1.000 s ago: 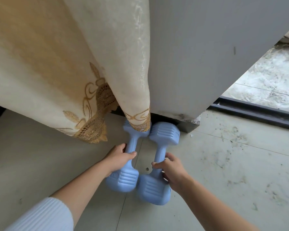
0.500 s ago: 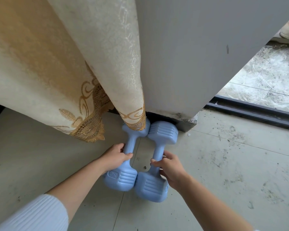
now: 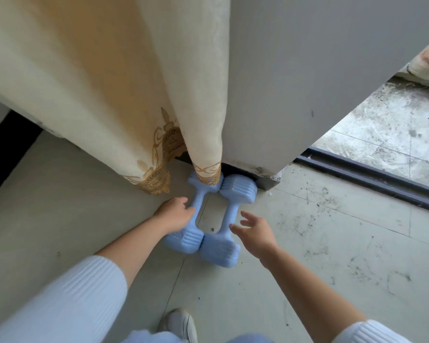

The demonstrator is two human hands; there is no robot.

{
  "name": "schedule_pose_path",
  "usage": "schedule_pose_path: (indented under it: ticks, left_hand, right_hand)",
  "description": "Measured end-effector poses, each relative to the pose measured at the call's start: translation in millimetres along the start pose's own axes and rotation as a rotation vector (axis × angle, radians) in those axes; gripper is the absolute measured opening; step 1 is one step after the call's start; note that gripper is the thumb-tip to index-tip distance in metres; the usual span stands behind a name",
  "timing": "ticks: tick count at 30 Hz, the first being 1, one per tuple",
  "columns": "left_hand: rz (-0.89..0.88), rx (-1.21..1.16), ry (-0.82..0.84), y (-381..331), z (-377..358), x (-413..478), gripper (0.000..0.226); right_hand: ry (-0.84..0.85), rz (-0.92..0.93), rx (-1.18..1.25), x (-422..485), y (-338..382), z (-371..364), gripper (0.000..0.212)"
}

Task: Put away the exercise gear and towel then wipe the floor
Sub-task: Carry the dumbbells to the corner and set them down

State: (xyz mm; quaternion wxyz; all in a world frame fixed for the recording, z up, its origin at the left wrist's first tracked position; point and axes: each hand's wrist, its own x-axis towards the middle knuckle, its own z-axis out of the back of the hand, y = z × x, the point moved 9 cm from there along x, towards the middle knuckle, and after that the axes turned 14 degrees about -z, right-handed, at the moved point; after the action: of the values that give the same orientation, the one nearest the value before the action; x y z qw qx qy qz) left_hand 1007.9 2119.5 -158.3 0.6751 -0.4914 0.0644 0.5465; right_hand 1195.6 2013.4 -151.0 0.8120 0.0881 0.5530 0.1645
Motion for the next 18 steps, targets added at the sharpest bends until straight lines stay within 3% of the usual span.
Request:
schedule_pose_path:
  ticks: [8,13,18]
  left_hand:
    - [-0.031,-0.031,-0.136,-121,104,-188,0.032]
    - [-0.012,0.055,-0.235,-193,175,-326,0.031]
    - [0.018,0.052,-0.514,-240,204,-466,0.031]
  right_hand:
    - [0.056,0.058,-0.110,-218,83,49,0.054]
    - [-0.007,0.298,-0.491,-380,146,76,0.046]
    - [-0.063,0.534,-0.738,-510,163,91,0.039]
